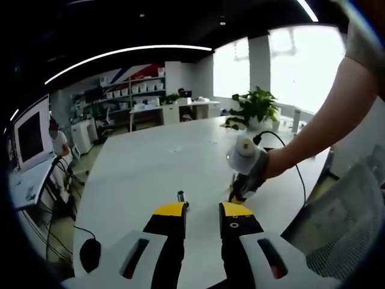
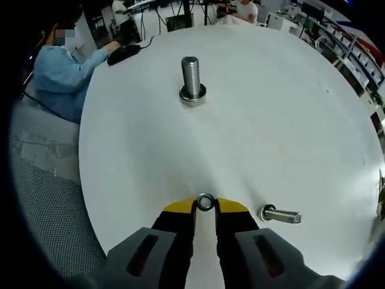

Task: Place the washer onto the threaded stud by aligning its center hole with the stud, sliding it down to the base, and recovering from edge contact or off-axis alignment until the washer reaches the visible bottom stop.

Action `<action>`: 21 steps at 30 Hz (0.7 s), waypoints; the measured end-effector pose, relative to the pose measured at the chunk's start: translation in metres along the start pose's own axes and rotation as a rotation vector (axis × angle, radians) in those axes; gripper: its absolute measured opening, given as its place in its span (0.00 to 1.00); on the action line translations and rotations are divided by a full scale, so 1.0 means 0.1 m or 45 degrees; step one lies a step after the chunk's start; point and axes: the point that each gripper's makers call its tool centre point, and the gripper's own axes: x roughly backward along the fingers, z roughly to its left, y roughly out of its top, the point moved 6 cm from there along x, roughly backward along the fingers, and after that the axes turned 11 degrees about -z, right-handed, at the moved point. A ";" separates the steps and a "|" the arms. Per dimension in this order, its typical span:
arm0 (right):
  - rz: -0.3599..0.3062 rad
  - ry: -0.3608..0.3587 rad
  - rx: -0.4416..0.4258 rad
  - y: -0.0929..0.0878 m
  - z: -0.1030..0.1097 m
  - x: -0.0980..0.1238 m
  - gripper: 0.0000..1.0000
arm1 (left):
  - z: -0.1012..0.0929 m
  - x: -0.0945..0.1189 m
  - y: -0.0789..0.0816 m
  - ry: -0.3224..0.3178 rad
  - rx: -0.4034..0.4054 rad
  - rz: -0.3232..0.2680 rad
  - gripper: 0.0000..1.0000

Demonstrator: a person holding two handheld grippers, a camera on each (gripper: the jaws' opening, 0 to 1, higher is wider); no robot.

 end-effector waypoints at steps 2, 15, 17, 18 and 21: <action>0.003 -0.006 0.011 0.01 0.01 0.01 0.14 | 0.00 0.00 0.00 0.000 0.002 0.000 0.20; -0.020 -0.033 0.004 0.02 -0.06 0.09 0.14 | 0.00 0.00 0.01 -0.002 -0.001 -0.001 0.20; -0.028 -0.037 0.004 0.02 -0.06 0.11 0.14 | 0.00 0.00 0.01 -0.002 -0.001 -0.002 0.20; -0.029 -0.038 0.003 0.02 -0.06 0.12 0.14 | 0.00 0.00 0.01 -0.002 0.000 -0.002 0.20; -0.037 -0.044 0.002 0.02 -0.08 0.15 0.14 | -0.01 0.00 0.01 -0.005 0.000 -0.001 0.20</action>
